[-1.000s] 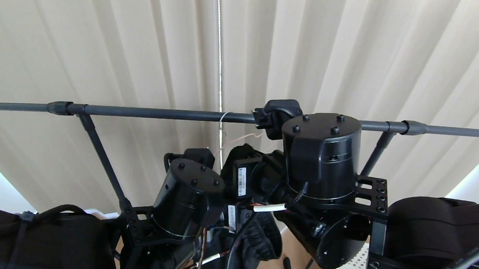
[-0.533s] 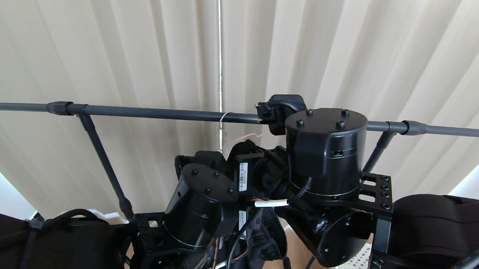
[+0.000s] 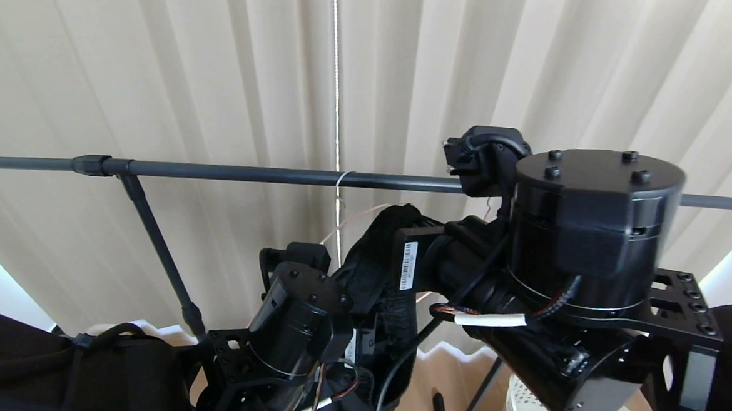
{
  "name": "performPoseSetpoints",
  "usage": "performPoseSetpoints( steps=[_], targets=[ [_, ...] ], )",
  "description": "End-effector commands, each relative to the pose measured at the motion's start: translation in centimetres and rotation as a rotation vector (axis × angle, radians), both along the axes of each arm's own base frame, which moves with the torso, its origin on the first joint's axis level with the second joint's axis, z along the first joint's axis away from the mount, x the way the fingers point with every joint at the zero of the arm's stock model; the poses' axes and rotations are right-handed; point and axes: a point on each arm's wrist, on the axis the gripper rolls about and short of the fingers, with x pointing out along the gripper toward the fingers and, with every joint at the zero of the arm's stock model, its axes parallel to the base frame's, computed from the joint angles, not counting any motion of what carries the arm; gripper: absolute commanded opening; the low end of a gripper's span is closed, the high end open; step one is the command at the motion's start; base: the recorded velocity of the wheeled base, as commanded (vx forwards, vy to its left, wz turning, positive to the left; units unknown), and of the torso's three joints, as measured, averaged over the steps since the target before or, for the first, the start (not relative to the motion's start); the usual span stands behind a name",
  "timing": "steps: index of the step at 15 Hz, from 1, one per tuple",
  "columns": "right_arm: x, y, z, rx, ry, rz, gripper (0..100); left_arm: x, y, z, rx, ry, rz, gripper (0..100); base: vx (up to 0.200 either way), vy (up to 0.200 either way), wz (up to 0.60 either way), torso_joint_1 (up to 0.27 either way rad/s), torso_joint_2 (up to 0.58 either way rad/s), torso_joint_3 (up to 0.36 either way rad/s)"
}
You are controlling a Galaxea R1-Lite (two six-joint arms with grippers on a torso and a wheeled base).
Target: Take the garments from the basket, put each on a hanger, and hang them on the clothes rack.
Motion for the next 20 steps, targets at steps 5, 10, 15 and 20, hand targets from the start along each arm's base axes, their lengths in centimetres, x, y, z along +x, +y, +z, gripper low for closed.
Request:
performPoseSetpoints(
  steps=[5,10,15,20],
  targets=[
    [-1.2,-2.7,1.8,0.045,-0.028,-0.015,0,-1.5,1.2,-1.8,0.106,0.034,-0.023,100,0.000,0.000,0.00,0.000,0.00,0.000],
    [-0.8,-3.8,2.3,0.059,-0.037,-0.046,0,-3.2,2.2,-3.9,0.192,0.091,-0.058,100,0.000,0.000,0.00,0.000,0.00,0.000],
    [-0.5,-5.1,2.7,0.075,-0.047,-0.080,0,-5.3,2.3,-5.0,0.240,0.118,-0.123,100,0.000,0.000,0.00,0.000,0.00,0.000],
    [1.1,-7.0,1.9,0.002,-0.033,-0.160,0,-5.5,3.6,-0.8,0.115,0.019,-0.108,0,0.000,0.000,0.00,0.000,0.00,0.000]
  ],
)
